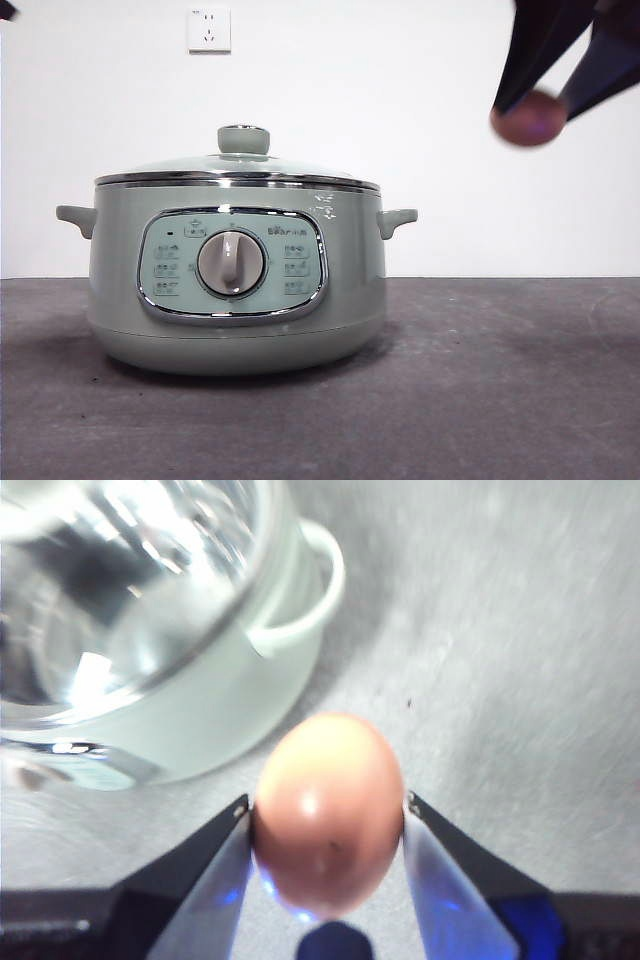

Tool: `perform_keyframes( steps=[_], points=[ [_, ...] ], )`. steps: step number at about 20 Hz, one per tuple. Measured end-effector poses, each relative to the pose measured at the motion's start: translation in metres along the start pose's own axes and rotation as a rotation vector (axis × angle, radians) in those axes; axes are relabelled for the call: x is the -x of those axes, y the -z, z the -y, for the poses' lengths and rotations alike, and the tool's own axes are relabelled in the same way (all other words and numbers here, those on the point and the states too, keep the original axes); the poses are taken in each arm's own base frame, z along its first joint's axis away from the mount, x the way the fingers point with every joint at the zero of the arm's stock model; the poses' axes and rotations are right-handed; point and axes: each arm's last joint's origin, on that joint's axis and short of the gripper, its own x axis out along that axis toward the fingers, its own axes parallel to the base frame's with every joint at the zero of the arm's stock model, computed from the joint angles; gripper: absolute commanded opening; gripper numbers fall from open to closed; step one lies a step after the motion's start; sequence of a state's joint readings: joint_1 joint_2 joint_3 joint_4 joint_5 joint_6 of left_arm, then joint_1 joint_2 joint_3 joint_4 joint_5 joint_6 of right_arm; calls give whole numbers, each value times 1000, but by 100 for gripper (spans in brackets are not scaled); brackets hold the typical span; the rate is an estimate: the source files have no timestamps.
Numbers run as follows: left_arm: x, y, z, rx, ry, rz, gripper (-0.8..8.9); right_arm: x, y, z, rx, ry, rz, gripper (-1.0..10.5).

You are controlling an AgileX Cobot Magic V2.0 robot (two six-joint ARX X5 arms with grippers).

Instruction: Pick up the egg,open the lid,put the egg in the pot,close the lid

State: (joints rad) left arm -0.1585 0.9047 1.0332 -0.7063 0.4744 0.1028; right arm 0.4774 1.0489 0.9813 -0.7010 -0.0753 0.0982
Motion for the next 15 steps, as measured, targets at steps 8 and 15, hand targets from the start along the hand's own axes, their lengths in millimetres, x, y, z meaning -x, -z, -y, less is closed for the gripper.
perform_keyframes(
  steps=[8,15],
  points=[
    [-98,-44,5,-97,-1,-84,563,40,9,-2,16,-12,99,-12],
    [-159,-42,7,-115,7,-167,562,41,9,-2,17,-13,103,-12]
  ],
)
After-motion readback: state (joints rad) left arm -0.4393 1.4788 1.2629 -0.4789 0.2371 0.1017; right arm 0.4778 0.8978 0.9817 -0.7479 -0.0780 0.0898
